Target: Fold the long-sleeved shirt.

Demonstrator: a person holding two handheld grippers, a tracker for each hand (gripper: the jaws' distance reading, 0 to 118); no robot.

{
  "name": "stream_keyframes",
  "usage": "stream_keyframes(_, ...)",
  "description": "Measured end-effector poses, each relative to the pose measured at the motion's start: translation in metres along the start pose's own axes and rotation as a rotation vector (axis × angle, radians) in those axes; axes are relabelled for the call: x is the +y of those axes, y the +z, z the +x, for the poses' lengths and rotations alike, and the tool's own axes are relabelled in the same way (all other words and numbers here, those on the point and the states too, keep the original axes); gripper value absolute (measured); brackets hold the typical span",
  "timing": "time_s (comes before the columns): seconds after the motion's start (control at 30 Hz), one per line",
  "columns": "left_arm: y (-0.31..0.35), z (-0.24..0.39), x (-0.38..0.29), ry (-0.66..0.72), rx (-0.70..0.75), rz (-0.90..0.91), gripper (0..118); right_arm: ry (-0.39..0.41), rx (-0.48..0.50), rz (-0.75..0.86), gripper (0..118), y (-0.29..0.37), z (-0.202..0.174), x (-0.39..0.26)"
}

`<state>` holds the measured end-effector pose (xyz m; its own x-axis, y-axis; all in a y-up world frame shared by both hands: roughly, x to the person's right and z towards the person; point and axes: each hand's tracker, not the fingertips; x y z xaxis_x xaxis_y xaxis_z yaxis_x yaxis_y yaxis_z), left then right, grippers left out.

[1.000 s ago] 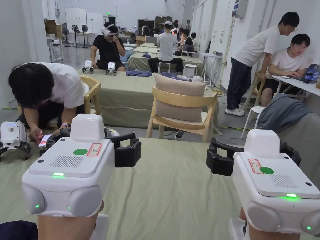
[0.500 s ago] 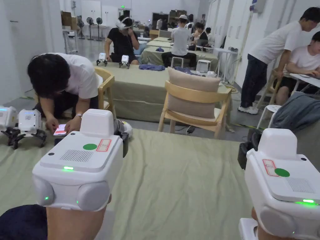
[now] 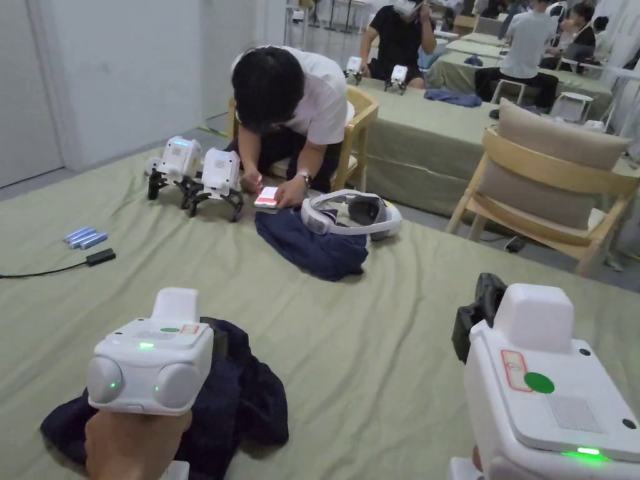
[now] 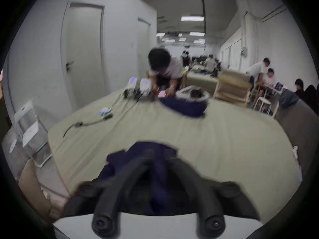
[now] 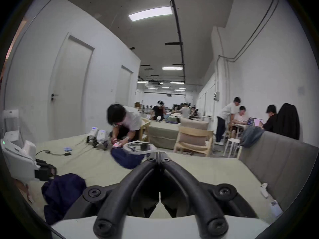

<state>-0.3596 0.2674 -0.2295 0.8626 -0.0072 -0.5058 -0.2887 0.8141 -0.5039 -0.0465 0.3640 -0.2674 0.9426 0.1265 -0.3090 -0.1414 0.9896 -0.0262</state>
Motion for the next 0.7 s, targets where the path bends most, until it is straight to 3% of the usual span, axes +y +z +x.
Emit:
stream_keyframes(0.03, -0.012, -0.010, -0.008, -0.006, 0.018, -0.033, 109, 0.011, 0.026, -0.013, 0, -0.004, -0.013, -0.007)
stream_keyframes(0.07, -0.022, -0.016, -0.015, -0.013, 0.069, -0.052, 111, 0.007, 0.046, -0.023, 0, -0.009, -0.026, -0.014)
stream_keyframes(0.17, -0.037, -0.029, -0.023, -0.019, 0.039, -0.042, 106, -0.006, 0.107, -0.065, 0, -0.019, -0.059, -0.033)
stream_keyframes(0.3, -0.064, -0.025, -0.025, 0.030, -0.053, -0.135, 111, -0.015, 0.144, -0.128, 0, -0.034, -0.084, -0.049)
stream_keyframes(0.4, -0.109, -0.020, -0.043, 0.002, 0.017, -0.339, 111, -0.011, 0.169, -0.155, 0, -0.041, -0.094, -0.058)
stream_keyframes(0.47, -0.148, -0.025, -0.068, 0.094, -0.001, -0.524, 109, 0.007, 0.178, -0.173, 0, -0.044, -0.097, -0.062)
stream_keyframes(0.5, -0.156, -0.038, -0.083, 0.217, -0.086, -0.533, 110, 0.010, 0.183, -0.180, 0, -0.045, -0.098, -0.064)
stream_keyframes(0.53, -0.151, -0.042, -0.087, 0.211, -0.100, -0.411, 111, 0.009, 0.190, -0.183, 0, -0.043, -0.096, -0.065)
stream_keyframes(0.57, -0.143, -0.032, -0.079, 0.089, -0.070, -0.424, 108, 0.009, 0.192, -0.186, 0, -0.042, -0.094, -0.066)
stream_keyframes(0.6, -0.154, -0.031, -0.083, 0.098, -0.034, -0.470, 97, 0.013, 0.194, -0.187, 0, -0.041, -0.092, -0.068)
stream_keyframes(0.67, -0.140, -0.037, -0.086, 0.161, -0.183, -0.337, 43, 0.025, 0.183, -0.188, 0, -0.039, -0.087, -0.070)
stream_keyframes(0.7, -0.136, -0.042, -0.087, 0.245, -0.222, -0.344, 41, 0.024, 0.182, -0.193, 0, -0.038, -0.082, -0.070)
